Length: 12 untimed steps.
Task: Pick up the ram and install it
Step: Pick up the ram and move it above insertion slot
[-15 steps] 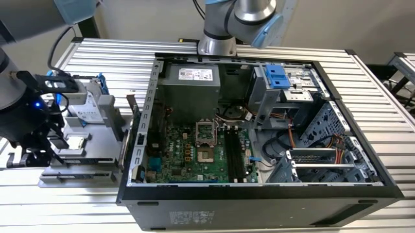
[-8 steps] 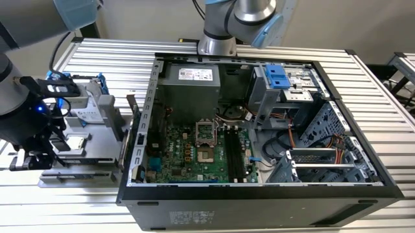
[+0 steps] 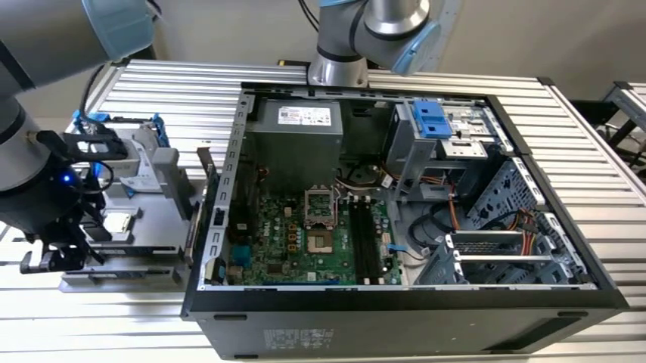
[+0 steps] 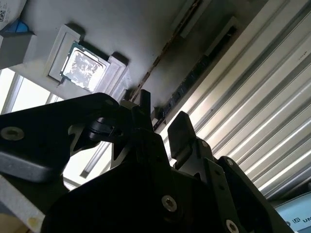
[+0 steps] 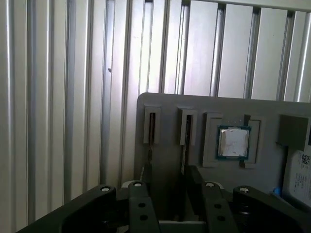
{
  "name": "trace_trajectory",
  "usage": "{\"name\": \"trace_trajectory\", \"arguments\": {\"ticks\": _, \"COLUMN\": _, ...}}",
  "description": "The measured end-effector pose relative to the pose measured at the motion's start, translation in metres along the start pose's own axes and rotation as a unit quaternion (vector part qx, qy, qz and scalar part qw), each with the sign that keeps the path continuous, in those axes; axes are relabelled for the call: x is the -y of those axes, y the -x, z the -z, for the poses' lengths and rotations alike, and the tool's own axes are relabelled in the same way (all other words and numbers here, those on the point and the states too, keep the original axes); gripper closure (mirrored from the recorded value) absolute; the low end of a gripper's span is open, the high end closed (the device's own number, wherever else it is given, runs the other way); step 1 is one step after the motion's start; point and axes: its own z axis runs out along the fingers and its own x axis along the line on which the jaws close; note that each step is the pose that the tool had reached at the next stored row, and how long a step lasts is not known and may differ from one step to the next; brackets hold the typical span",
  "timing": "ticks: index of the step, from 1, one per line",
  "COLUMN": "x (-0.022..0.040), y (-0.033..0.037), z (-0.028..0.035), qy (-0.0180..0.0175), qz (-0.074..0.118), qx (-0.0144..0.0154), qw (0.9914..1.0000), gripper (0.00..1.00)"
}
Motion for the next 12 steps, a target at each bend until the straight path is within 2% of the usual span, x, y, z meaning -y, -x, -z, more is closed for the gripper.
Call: {"name": "trace_trajectory", "arguments": {"ticks": 12, "x": 0.0001, "y": -0.0038, "z": -0.0124, "qy": 0.0002, "qz": -0.001, "qx": -0.0001, "qw": 1.0, "gripper": 0.0}}
